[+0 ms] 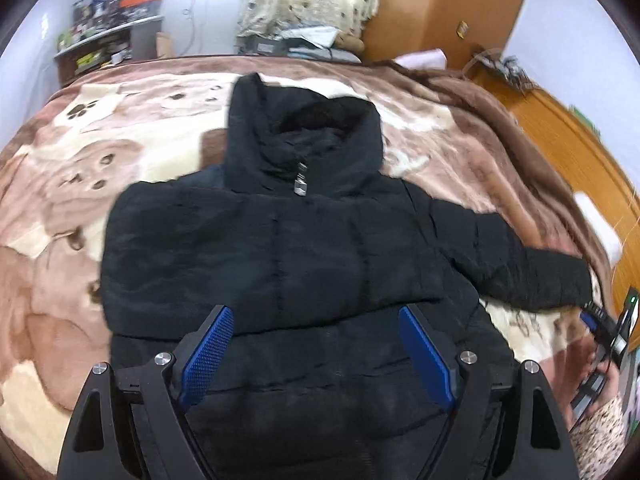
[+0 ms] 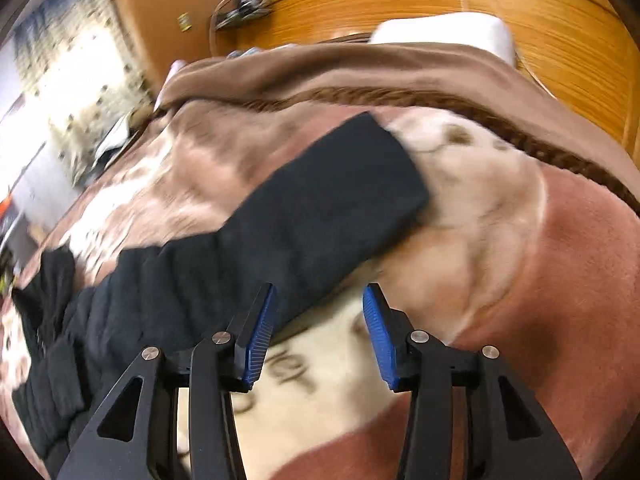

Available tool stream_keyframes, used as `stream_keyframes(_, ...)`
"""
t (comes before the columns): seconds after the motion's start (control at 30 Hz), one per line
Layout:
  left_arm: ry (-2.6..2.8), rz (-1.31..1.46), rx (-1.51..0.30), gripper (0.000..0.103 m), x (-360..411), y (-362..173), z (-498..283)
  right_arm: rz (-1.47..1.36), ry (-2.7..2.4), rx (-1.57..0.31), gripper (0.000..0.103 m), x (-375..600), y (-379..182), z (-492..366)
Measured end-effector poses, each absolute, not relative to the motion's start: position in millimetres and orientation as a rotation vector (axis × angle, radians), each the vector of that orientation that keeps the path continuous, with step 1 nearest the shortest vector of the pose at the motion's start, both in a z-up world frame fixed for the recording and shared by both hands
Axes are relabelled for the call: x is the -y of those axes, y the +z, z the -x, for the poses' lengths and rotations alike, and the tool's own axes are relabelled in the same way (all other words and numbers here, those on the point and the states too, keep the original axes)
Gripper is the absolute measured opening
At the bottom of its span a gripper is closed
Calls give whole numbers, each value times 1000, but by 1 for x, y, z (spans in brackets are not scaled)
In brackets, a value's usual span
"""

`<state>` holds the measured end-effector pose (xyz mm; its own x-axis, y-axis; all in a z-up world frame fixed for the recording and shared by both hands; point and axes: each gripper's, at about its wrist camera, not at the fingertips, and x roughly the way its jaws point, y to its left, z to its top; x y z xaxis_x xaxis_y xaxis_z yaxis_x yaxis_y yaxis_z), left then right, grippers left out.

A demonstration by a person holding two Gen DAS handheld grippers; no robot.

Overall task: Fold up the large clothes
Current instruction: 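Release the sleeve with the left gripper while the right gripper reaches the other sleeve, then grasp the other sleeve cuff with the right gripper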

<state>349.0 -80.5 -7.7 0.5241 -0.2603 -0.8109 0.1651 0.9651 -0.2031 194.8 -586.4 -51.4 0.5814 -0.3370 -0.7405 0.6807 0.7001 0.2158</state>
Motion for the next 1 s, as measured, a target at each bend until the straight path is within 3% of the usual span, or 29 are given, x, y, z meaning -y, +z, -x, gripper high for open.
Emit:
stream_keyframes(0.1,-287,78,-1015,84,104,-23,-348,-521,-625,-729,49,595,-58,-200)
stream_keyframes(0.2,-290,60,-1031,84,116,-37,-350,-497,-632,-713,59,604,-62,-204)
stream_keyframes(0.47,-254,52,-1096,84,123,-70,-357,-587,-627,-708,62,616,-70,-215)
stream_keyframes(0.53,-247,49,-1092,84,121,-72,-356,-586,-602,-701,56,613,-68,-219)
stream_keyframes(0.57,-242,56,-1099,84,118,-74,-357,-579,-591,-700,46,611,-65,-222)
stream_keyframes(0.7,-219,75,-1104,84,106,-76,-358,-576,-556,-702,26,605,-60,-237)
stream_keyframes(0.77,-219,84,-1104,84,100,-77,-358,-556,-556,-703,9,601,-54,-241)
stream_keyframes(1.0,-204,137,-1097,84,79,-73,-358,-429,-459,-634,8,555,-14,-245)
